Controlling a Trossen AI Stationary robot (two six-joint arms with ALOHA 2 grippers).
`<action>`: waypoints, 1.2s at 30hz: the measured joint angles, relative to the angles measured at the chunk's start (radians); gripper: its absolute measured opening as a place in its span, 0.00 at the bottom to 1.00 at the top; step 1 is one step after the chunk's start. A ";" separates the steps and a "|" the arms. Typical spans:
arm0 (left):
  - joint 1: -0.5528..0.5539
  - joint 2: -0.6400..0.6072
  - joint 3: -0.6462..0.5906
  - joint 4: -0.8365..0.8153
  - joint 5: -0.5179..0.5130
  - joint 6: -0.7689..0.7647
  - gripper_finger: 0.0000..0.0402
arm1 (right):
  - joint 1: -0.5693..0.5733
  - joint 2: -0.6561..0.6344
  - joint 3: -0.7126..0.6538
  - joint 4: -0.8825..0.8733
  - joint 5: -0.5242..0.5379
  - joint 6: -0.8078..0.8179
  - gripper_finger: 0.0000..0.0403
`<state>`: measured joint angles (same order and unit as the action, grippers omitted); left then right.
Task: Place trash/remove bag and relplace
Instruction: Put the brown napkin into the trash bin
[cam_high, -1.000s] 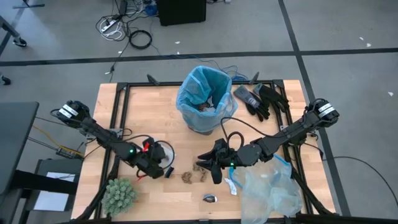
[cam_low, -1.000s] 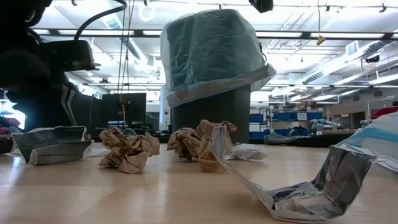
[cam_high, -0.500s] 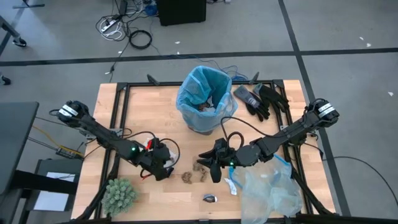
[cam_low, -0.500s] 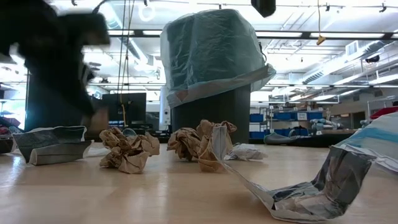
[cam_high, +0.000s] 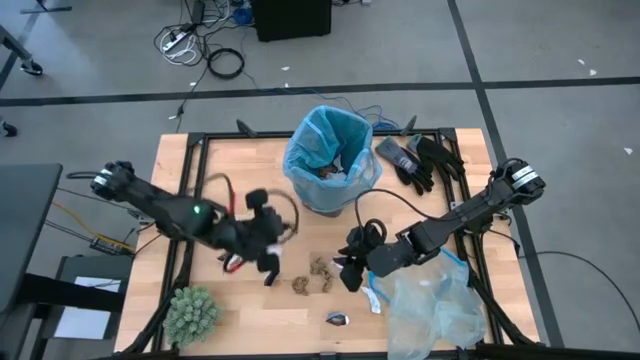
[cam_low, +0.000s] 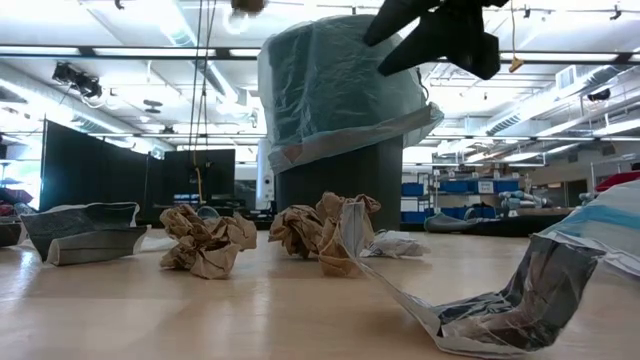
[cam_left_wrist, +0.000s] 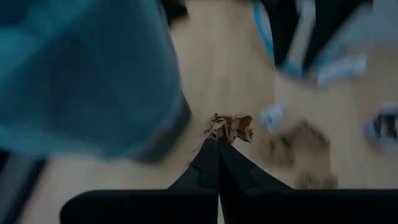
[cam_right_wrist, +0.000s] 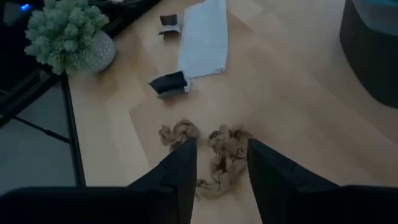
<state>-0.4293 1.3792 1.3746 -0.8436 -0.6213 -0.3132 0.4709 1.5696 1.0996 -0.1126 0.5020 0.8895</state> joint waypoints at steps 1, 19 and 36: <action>0.017 0.000 0.034 0.005 -0.006 0.023 0.00 | -0.005 0.000 0.000 0.002 -0.001 0.006 0.34; 0.466 0.069 0.184 0.228 0.121 0.200 0.04 | 0.008 0.000 0.000 0.261 0.022 -0.052 0.37; 0.563 0.186 0.183 0.297 0.202 0.165 0.72 | 0.073 0.004 0.000 0.045 0.077 0.009 0.38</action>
<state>0.1336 1.5649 1.5578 -0.5462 -0.4189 -0.1478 0.5442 1.5734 1.0996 -0.0672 0.5793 0.8981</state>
